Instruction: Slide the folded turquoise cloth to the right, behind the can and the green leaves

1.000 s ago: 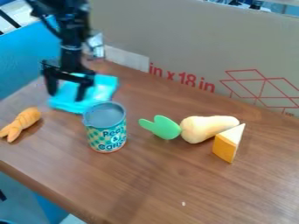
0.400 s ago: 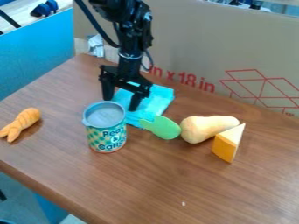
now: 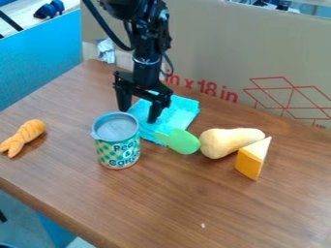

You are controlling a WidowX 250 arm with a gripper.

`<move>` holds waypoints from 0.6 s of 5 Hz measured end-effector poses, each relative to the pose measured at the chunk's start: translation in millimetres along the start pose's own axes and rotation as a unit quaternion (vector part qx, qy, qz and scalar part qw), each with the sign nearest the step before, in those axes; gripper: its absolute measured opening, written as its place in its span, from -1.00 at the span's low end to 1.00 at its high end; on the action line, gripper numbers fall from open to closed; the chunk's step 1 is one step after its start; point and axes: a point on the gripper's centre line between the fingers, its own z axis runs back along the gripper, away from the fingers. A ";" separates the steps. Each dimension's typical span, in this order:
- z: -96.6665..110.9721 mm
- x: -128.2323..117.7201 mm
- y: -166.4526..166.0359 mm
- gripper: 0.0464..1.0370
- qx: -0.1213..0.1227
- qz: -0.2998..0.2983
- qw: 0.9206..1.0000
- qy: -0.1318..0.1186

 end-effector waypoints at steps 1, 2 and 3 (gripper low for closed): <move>24.5 7.1 32.4 0.94 -0.005 0.036 0.998 -0.050; 41.6 9.2 63.9 0.94 -0.024 0.066 0.994 -0.079; 79.7 -6.3 83.5 0.94 -0.042 0.063 0.993 -0.089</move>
